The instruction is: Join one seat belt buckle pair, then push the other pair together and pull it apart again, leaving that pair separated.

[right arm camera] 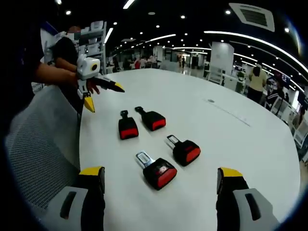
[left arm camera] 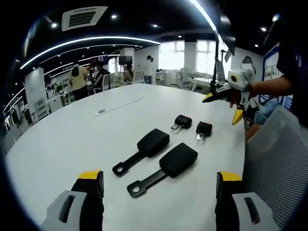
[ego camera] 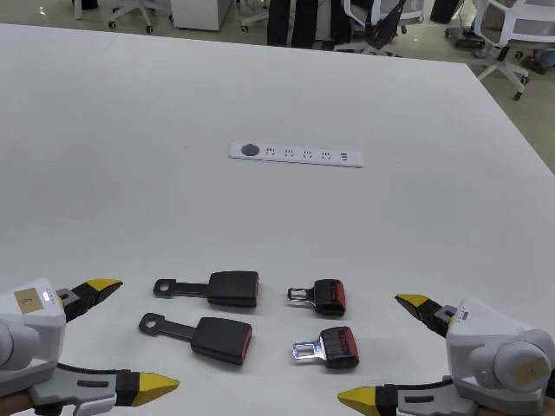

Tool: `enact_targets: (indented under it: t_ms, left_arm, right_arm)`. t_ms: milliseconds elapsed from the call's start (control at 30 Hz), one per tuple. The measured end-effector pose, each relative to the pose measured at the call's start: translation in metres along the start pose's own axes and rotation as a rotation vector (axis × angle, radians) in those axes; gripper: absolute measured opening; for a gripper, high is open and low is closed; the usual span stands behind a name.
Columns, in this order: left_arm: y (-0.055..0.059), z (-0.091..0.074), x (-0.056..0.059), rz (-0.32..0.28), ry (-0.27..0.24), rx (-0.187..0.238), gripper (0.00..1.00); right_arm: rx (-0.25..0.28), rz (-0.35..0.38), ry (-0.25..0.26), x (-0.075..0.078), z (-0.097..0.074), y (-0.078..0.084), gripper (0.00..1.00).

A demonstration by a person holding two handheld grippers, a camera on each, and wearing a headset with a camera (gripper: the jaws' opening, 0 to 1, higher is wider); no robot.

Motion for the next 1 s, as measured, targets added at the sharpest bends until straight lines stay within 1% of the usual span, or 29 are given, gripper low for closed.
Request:
enact_targets:
  t_ms: [167, 500, 733, 1000]
  left_arm:
    - [0.0022, 0.0004, -0.003, 0.002, 0.001, -0.001, 0.98]
    - [0.0006, 0.0014, -0.0001, 0.003, 0.002, -0.001, 0.98]
    - [0.002, 0.0014, -0.0025, 0.005, 0.002, 0.0, 0.98]
    - [0.0003, 0.0019, -0.0009, 0.008, 0.004, 0.001, 0.97]
  right_arm:
    - [0.0, -0.001, 0.0, 0.0002, -0.0003, -0.0011, 0.98]
    - [0.001, -0.002, 0.003, 0.0, -0.0008, -0.0028, 0.97]
    - [0.0, -0.004, 0.004, 0.0017, -0.0012, -0.0011, 0.97]
    - [0.002, -0.004, 0.01, 0.0029, -0.0026, -0.0018, 0.97]
Point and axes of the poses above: the centre of the closed fingertips' face, and the gripper's own axes: z roughly forward along the fingers, x roughly to its right, y roughly out of its underside, the point moved 4 cm from there along -z, roughly backward along the fingers, and after that the axes turned 5 degrees about -z, right-handed, at the moved point
